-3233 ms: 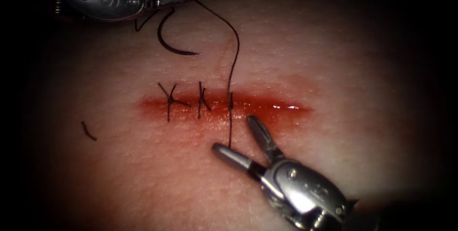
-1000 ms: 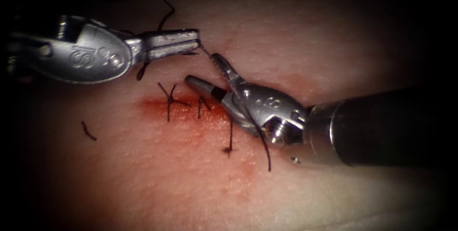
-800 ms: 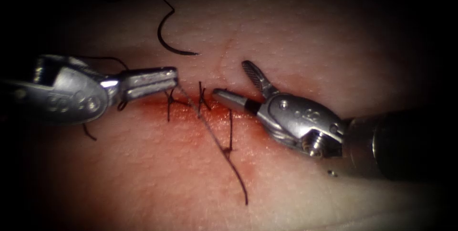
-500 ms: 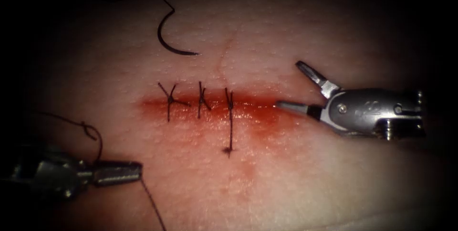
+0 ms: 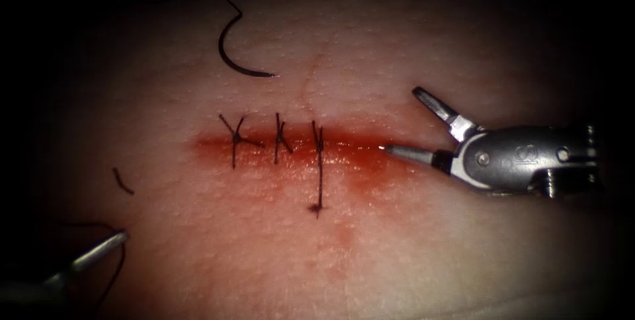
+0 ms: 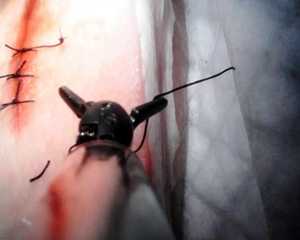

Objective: Wound Closure
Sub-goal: Set the suture down with the left hand.

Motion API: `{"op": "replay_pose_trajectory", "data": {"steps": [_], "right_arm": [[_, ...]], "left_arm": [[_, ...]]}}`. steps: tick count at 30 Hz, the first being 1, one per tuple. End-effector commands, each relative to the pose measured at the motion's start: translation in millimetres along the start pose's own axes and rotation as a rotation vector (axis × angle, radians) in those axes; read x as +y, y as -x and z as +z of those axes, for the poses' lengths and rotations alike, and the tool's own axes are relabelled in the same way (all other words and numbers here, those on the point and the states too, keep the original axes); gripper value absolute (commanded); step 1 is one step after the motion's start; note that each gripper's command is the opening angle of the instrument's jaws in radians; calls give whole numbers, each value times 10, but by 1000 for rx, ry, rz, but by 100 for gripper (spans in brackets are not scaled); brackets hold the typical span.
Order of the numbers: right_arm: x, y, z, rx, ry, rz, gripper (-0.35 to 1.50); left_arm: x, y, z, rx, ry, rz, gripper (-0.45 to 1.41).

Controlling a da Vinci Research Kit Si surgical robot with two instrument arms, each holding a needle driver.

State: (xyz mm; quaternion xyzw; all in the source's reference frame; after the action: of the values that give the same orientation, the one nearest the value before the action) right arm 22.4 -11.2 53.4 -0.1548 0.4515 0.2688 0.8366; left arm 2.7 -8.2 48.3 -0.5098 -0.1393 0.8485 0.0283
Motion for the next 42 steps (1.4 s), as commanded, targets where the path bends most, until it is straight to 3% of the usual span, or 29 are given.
{"op": "replay_pose_trajectory", "data": {"steps": [1,2,4,6,8,14,16,21,24,32,38,42], "right_arm": [[-4,2,7,22,-30,2,103],[-3,3,6,56,-74,5,76],[-4,3,6,81,-105,6,64],[-7,4,7,70,-124,2,88],[-11,6,10,27,-135,-4,91],[-18,8,10,6,-151,-10,89],[-21,10,10,-4,-158,-14,79],[-22,12,9,-1,-161,-10,64],[-24,13,8,-5,-167,-12,61],[-30,18,4,-9,-178,-14,32],[-32,18,5,-13,-184,-15,26],[-36,17,8,-12,-191,-14,24]], "left_arm": [[0,1,6,13,16,4,140],[3,-3,-4,41,52,0,140],[7,-8,-15,61,81,-2,140],[14,-16,-34,97,135,-5,140],[11,-31,-47,108,156,-29,140],[-24,-68,-51,159,9,-87,125],[-44,-80,-45,143,-76,-120,120],[-82,-93,-2,116,-165,-146,113],[-100,-89,29,105,-192,-147,111],[-126,-58,64,100,-213,-166,108],[-88,-29,49,94,-160,-183,108],[-50,10,49,68,-156,-178,108]]}}
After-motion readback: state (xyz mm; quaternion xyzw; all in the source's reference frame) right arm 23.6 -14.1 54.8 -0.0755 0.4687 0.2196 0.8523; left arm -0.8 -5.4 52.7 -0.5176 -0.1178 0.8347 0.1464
